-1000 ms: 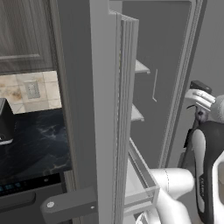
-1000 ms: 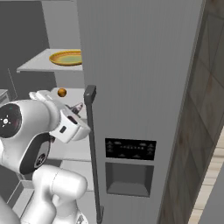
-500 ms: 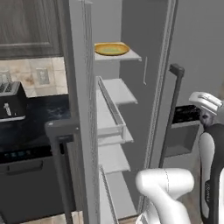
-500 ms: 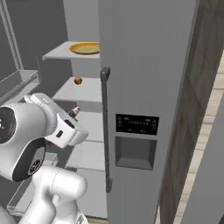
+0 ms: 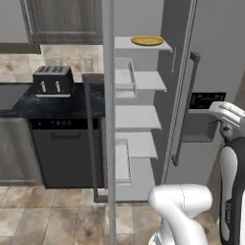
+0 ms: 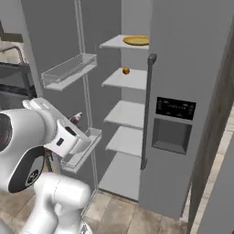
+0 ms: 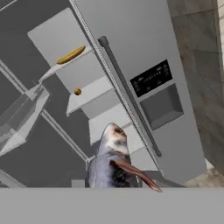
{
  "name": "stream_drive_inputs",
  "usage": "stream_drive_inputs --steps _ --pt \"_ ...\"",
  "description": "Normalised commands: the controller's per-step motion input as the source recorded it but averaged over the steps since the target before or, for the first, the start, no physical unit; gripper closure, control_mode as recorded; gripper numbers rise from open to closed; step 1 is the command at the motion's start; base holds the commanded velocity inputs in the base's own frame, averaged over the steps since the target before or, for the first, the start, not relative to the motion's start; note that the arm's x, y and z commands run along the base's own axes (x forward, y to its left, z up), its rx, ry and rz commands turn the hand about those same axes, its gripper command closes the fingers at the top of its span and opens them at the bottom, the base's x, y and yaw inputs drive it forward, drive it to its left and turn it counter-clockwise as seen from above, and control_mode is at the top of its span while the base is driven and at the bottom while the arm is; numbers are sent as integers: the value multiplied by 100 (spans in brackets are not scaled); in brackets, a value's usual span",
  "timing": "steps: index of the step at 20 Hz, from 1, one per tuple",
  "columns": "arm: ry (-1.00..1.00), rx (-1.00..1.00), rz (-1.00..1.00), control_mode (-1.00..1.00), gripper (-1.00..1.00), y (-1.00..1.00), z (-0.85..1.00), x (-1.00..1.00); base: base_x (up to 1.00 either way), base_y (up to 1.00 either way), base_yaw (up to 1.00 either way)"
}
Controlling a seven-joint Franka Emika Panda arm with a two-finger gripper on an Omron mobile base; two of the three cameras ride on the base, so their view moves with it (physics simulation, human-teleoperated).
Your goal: Retrieve the fish from the fridge and place it on the saucepan with marinade on the stove.
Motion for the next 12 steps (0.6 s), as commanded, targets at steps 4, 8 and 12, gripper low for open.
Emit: stream_drive_inputs --steps 4,8,12 --pt "0 0 0 100 100 0 0 0 -67 0 54" --pt "0 0 0 100 100 0 0 0 -96 -4 54" --pt "0 0 0 100 100 0 0 0 -99 -16 55"
